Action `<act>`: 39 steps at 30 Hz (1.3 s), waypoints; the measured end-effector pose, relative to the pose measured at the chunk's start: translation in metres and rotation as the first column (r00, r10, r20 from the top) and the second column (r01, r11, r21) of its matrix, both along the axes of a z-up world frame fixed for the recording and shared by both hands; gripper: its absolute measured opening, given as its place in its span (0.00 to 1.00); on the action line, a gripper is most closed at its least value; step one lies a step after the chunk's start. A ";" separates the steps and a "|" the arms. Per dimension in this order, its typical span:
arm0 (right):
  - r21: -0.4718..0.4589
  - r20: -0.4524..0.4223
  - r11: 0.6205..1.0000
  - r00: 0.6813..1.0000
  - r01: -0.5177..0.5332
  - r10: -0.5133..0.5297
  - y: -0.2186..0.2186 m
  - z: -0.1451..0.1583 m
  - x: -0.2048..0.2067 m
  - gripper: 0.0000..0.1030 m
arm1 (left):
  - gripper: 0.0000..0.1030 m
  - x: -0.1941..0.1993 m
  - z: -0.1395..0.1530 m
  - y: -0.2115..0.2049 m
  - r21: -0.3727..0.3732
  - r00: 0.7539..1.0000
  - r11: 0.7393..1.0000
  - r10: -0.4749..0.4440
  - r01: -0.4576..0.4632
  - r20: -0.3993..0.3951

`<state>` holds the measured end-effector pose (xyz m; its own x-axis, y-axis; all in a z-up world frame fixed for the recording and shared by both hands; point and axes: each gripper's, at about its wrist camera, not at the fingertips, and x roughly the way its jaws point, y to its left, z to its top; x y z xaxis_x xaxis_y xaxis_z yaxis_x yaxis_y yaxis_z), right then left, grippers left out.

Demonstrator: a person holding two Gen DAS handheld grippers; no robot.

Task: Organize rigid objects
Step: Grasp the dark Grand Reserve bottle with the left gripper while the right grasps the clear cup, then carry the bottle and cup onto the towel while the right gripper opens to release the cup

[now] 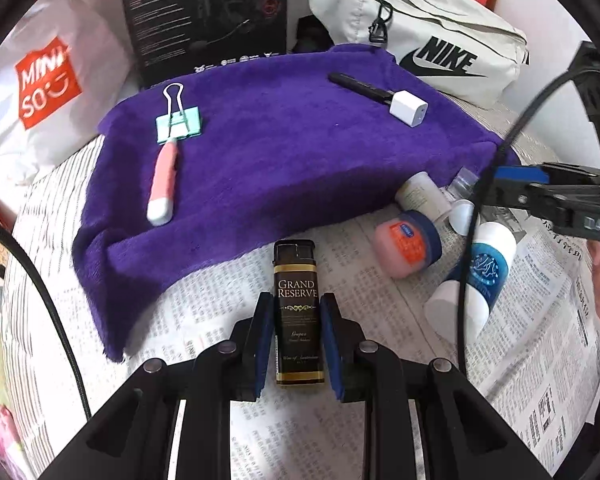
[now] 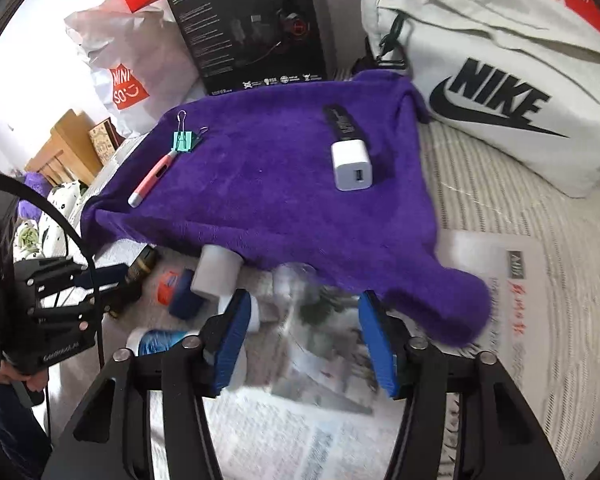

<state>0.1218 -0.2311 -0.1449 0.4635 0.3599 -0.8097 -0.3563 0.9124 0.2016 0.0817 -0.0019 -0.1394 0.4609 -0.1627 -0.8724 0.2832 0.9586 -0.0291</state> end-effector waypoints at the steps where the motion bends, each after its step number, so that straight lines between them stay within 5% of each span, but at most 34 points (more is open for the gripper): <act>1: -0.001 -0.003 1.000 1.000 -0.001 0.001 0.002 -0.002 0.001 0.46 | 0.22 -0.001 0.000 0.001 -0.005 1.000 1.000 0.003 -0.003 0.002; 14: -0.098 0.022 0.995 1.000 -0.014 0.017 0.017 -0.016 0.014 0.27 | 0.22 -0.005 0.000 0.004 -0.014 1.000 1.000 0.003 -0.003 0.014; 25: -0.190 0.032 0.982 0.999 0.016 -0.010 -0.007 -0.009 -0.012 0.27 | 0.23 -0.009 0.000 0.024 -0.020 0.999 0.999 0.045 -0.045 0.011; 39: -0.196 0.039 0.979 0.998 0.049 -0.042 -0.009 -0.018 -0.012 0.27 | 0.23 0.000 -0.001 0.017 0.002 0.999 0.999 0.034 -0.034 0.022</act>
<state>0.1100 -0.2403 -0.1629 0.5046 0.1736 -0.8457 -0.3175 0.9483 0.0052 0.0814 0.0149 -0.1400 0.4856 -0.1443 -0.8622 0.2507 0.9678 -0.0208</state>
